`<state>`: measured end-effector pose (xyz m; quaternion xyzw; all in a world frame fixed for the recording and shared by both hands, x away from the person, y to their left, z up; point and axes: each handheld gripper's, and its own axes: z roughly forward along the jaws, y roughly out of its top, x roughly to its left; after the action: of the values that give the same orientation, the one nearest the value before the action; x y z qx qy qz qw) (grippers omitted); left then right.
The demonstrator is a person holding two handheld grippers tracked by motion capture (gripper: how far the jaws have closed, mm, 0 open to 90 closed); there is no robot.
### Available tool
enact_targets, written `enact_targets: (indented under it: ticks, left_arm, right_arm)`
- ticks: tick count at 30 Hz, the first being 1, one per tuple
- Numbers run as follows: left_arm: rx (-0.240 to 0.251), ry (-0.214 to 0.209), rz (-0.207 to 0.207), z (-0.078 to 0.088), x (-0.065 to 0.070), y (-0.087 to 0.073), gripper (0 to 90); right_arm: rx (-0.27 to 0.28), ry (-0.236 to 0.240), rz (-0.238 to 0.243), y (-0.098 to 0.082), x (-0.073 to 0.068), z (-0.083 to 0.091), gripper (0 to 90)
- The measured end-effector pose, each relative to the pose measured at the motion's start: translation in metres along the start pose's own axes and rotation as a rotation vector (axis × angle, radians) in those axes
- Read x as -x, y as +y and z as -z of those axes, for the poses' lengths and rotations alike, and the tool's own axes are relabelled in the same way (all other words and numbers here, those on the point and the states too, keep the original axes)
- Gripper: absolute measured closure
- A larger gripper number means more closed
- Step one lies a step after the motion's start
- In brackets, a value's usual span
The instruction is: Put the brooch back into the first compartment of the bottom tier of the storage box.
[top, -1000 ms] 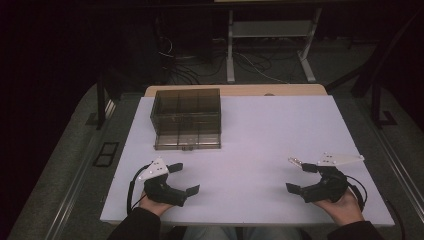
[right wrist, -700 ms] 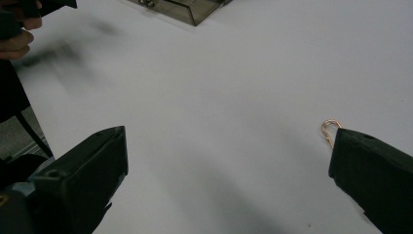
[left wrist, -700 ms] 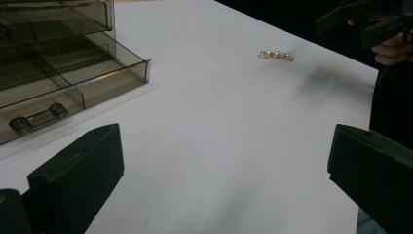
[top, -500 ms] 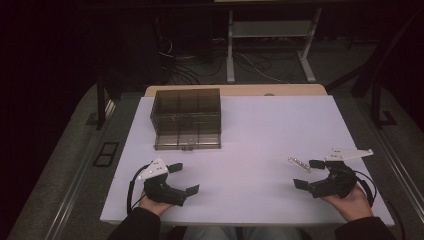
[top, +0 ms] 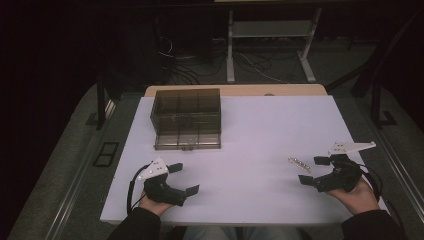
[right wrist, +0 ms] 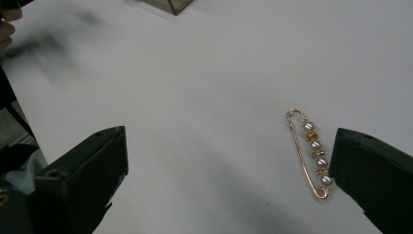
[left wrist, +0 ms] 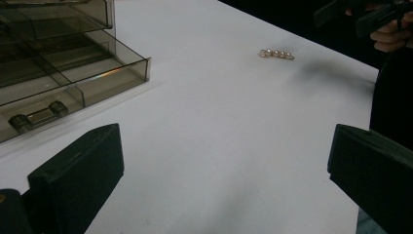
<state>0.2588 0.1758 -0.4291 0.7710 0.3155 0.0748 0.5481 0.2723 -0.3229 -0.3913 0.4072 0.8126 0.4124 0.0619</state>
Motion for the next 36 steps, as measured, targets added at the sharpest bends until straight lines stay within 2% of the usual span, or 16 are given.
enact_targets:
  ticks: [5, 6, 17, 36]
  left_arm:
    - [-0.001, 0.0, 0.001, 0.0, 0.0, 0.0, 0.0]
    - [-0.002, 0.0, 0.001, 0.0, 0.0, 0.0, 0.0]
    - [-0.005, -0.002, 0.001, 0.0, 0.0, 0.0, 0.0]
    - [-0.01, -0.005, 0.0, -0.001, 0.0, 0.0, 0.0]
  right_arm:
    - [-0.024, -0.001, 0.002, 0.003, 0.003, 0.0, 0.3]
    - [-0.042, -0.002, 0.0, 0.004, 0.004, 0.0, 0.4]
    - [-0.08, -0.011, 0.009, 0.007, 0.011, -0.004, 0.4]
    - [-0.188, -0.027, 0.017, 0.009, 0.027, -0.019, 0.4]
